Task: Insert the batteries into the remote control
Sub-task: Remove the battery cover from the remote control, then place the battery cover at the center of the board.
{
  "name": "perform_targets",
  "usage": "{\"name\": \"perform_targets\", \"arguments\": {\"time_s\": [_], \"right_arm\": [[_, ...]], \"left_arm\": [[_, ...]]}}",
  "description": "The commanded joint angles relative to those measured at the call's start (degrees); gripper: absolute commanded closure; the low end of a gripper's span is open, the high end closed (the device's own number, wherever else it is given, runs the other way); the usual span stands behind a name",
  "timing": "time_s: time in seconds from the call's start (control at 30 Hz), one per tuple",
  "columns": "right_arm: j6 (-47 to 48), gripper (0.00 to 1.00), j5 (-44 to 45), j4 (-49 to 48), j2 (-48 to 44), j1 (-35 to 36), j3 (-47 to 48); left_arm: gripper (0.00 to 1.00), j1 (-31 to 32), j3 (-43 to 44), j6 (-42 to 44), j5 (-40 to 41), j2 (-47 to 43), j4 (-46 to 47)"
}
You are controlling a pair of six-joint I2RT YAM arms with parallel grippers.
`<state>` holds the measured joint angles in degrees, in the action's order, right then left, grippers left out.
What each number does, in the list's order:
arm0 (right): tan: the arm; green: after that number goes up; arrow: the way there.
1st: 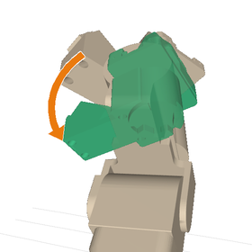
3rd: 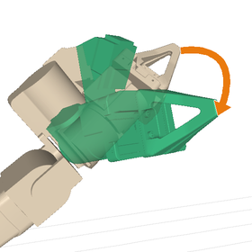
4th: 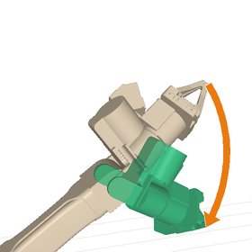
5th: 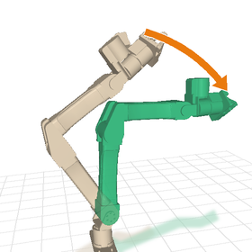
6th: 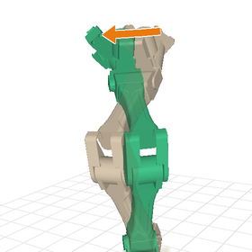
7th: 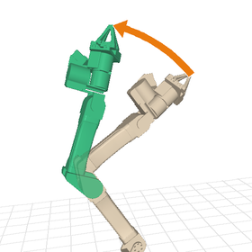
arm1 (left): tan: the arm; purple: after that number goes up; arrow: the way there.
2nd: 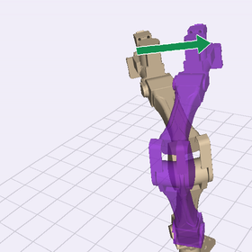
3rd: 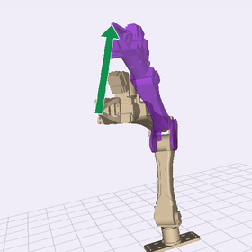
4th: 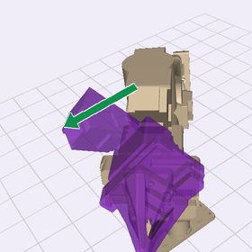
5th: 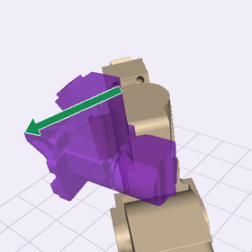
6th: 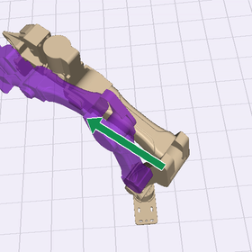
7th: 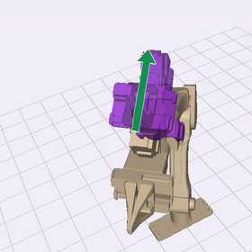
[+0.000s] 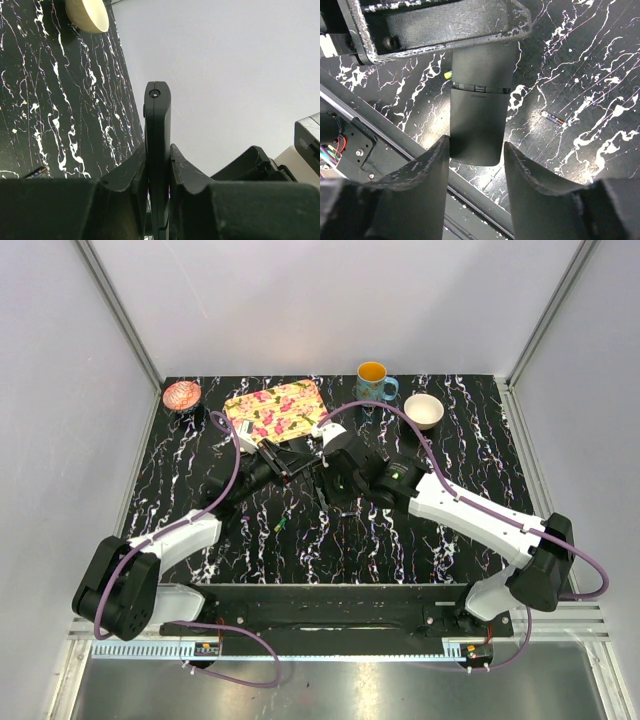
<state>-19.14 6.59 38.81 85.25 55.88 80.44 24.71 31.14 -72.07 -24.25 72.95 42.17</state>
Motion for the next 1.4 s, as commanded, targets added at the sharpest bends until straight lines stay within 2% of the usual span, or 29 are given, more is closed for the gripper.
{"name": "perform_targets", "arguments": {"time_s": [0.0,0.17,0.3,0.7,0.87,0.93,1.03,1.13,1.17,1.23,1.37], "right_arm": [[0.4,0.53,1.2,-1.1,-0.6,0.5,1.6],[0.2,0.6,1.2,-1.2,-1.1,0.5,0.9],[0.1,0.67,0.7,-0.6,-2.7,0.5,0.7],[-1.9,0.69,-1.4,0.2,-8.4,0.5,-2.0],[-2.7,0.7,-1.8,-0.5,-9.8,0.4,-3.5],[-2.5,0.71,-0.8,-0.3,-9.9,0.4,-4.0],[-1.2,0.71,5.8,0.9,-9.9,-0.3,-7.0],[-2.0,0.73,5.5,1.0,-9.6,-7.3,-12.7],[-2.0,0.74,4.6,-0.3,-9.6,-11.6,-14.5],[-2.5,0.75,5.2,-2.2,-9.8,-15.0,-19.2],[-2.0,0.75,5.0,-5.3,-6.5,-20.1,-21.8]], "left_arm": [[1.0,-0.1,1.6,-0.3,-0.9,0.0,4.4],[1.0,-0.1,1.6,0.1,-0.6,-0.3,4.2],[1.0,-0.1,2.1,2.9,0.3,-1.2,0.5],[1.0,-0.2,6.7,14.5,6.0,-4.8,-13.4],[1.0,-0.3,6.1,16.3,7.4,-5.9,-15.0],[1.0,-0.2,6.0,16.3,7.2,-6.0,-15.2],[1.0,-0.4,5.3,16.4,7.0,-7.5,-16.7],[1.0,-1.3,3.1,15.9,5.9,-11.0,-17.2],[1.0,-1.9,2.3,15.1,4.7,-11.9,-16.7],[1.0,-2.4,0.0,14.2,3.7,-14.4,-16.0],[1.0,-3.2,-3.4,10.7,-0.5,-17.6,-13.5]]}}
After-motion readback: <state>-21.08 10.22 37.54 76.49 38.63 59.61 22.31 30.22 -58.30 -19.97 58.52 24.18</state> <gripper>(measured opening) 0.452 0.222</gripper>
